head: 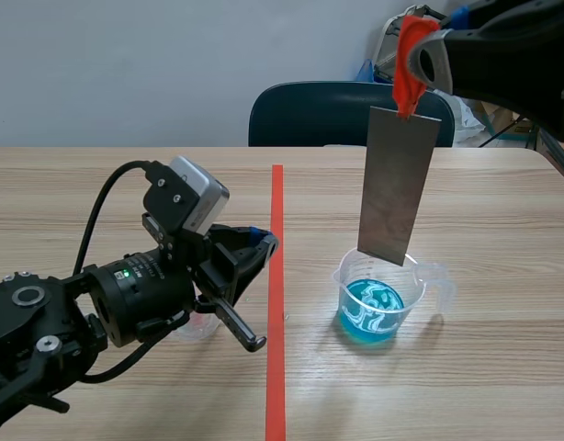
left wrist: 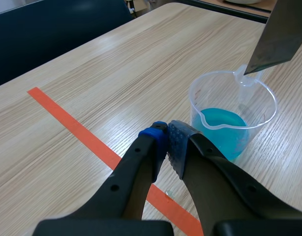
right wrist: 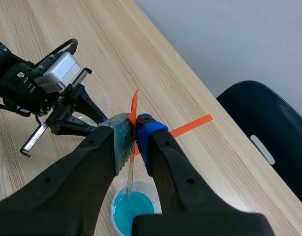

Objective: Do the redox reaction experiment

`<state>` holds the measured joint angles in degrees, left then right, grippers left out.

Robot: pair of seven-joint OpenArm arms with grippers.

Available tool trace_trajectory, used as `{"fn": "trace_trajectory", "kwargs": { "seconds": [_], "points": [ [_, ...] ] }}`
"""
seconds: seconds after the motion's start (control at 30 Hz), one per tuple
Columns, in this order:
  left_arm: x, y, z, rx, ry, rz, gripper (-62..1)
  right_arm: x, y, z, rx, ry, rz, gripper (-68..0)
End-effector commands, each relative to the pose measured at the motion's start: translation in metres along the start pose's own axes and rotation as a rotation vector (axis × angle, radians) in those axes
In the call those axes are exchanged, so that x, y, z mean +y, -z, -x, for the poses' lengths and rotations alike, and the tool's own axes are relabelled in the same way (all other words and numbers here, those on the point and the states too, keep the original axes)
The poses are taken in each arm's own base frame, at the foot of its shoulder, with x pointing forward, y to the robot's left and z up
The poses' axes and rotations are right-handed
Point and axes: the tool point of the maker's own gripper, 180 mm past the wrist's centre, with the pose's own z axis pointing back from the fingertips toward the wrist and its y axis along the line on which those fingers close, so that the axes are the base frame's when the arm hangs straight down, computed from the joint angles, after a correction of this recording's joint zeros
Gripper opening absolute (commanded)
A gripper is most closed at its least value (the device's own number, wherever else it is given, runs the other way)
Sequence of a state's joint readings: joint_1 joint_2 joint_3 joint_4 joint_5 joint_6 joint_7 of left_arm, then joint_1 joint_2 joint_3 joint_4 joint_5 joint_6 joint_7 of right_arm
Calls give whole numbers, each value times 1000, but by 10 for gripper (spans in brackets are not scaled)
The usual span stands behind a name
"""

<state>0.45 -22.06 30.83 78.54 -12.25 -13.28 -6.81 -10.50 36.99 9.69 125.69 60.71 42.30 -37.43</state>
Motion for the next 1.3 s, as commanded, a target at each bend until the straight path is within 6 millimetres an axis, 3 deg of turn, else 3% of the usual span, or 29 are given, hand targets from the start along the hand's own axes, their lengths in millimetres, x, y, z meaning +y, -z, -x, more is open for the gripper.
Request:
{"fn": "trace_trajectory", "kwargs": {
  "seconds": [0.0, 0.67, 1.03, 1.27],
  "points": [
    [0, 3, -13, -44, -19, -2, -593, -2, -2, -7, -17, -27, 0, -669],
    [-20, 8, -21, -71, -112, 85, -593, -2, -2, -7, -17, -27, 0, -669],
    [-20, 8, -20, -67, -105, 86, -593, -2, -2, -7, -17, -27, 0, -669],
    [-23, -7, -23, -68, -85, 97, -593, -2, -2, -7, -17, -27, 0, -669]
  ]
}}
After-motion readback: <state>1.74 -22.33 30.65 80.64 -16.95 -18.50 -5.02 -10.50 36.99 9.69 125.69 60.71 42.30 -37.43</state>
